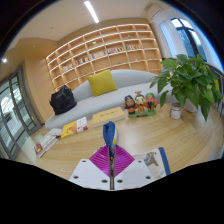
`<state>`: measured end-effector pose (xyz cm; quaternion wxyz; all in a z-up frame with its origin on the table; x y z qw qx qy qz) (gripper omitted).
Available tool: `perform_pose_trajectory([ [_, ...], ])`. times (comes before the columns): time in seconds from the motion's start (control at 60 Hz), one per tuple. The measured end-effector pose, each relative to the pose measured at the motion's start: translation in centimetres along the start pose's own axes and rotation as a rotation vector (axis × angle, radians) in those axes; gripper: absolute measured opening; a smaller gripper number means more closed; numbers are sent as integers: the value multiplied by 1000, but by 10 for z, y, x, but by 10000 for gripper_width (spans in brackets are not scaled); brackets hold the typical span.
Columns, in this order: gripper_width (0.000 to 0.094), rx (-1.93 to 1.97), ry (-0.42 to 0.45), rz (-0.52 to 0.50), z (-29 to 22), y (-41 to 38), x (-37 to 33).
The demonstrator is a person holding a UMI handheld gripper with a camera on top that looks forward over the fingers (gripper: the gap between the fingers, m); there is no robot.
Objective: Fold towel
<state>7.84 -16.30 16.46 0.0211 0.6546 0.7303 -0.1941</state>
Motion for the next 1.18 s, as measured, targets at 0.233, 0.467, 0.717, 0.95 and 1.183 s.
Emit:
perform_pose_trajectory([
  [0.233,862,-131,-77,272,38,142,-14],
  [0.467,847,-206,-16,209,4,134,-82],
  [0.717,851,-268,-1,112,-9,84,-169],
  [0.95,853,-316,26,62,-11,55,-235],
  [1.183,850,-318,-6,40,2,47,-262],
])
Point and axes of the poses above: the point between the fingertips, and its own axes, seen from behind it with the camera up: y to the right, z down, x forward, the way the camera looks, the point moved 10 cm from there along -x, backward, against the way the camera looks, and after that the axes turned 11 degrees about y, right-handed, at the moved point
